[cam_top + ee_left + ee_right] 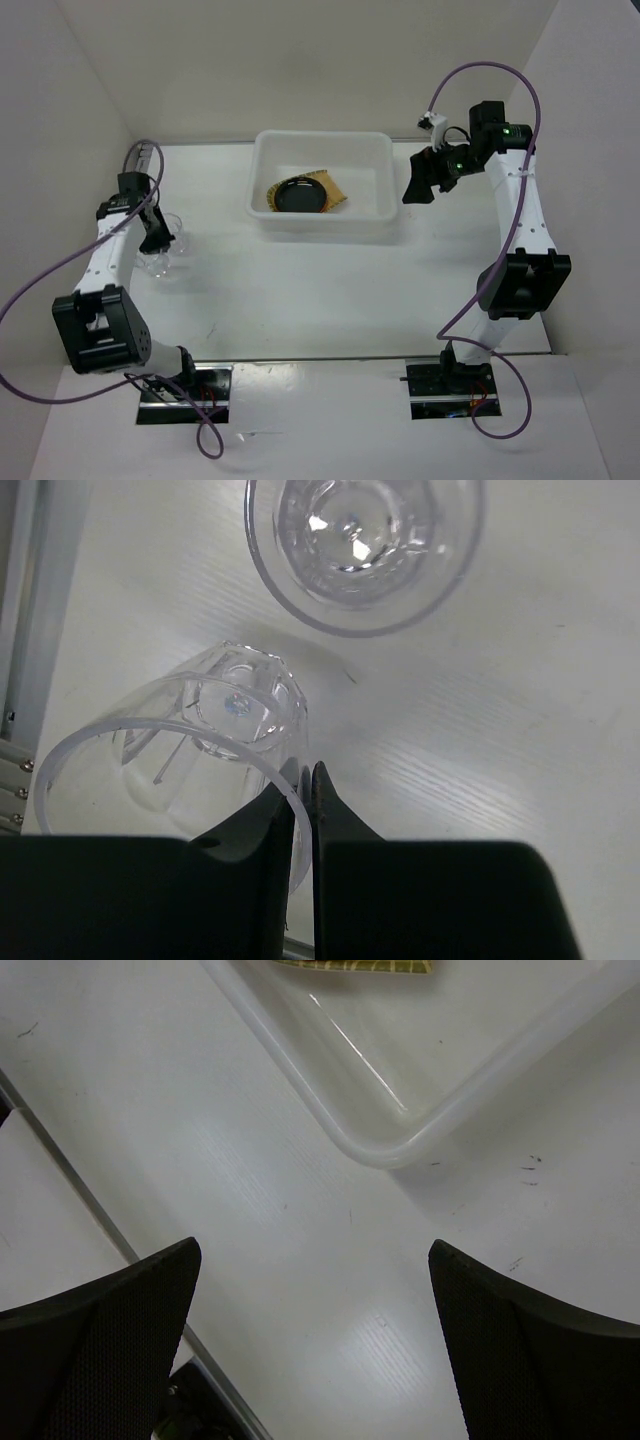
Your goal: Place the mixed dishes into the plastic bin
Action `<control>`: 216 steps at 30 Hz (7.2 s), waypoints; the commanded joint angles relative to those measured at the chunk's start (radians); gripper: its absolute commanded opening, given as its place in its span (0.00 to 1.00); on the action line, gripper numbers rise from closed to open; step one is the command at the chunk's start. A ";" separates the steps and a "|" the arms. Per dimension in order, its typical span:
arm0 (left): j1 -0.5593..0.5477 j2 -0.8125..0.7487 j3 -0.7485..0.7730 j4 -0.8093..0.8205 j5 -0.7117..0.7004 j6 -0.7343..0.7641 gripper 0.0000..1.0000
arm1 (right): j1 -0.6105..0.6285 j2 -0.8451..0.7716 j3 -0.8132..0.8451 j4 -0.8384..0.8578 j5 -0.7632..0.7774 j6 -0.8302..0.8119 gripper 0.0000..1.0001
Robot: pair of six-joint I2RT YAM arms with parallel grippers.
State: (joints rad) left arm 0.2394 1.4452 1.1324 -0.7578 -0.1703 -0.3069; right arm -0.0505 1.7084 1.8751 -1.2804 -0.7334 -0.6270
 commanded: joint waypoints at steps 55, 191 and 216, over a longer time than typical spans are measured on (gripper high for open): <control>-0.802 1.221 1.997 0.000 0.555 -0.052 0.00 | -0.015 0.036 -0.145 0.501 0.331 0.302 0.70; -0.492 0.569 0.541 -0.077 -0.011 -0.291 0.20 | 0.057 0.249 -0.165 0.331 0.157 0.260 0.29; -0.459 0.417 0.420 -0.072 -0.011 -0.281 0.20 | 0.256 0.048 -0.465 0.197 0.301 0.145 0.08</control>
State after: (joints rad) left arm -0.2729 1.9369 1.5726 -0.8062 -0.0921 -0.5781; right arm 0.1860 1.8072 1.4357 -0.9813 -0.4961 -0.4625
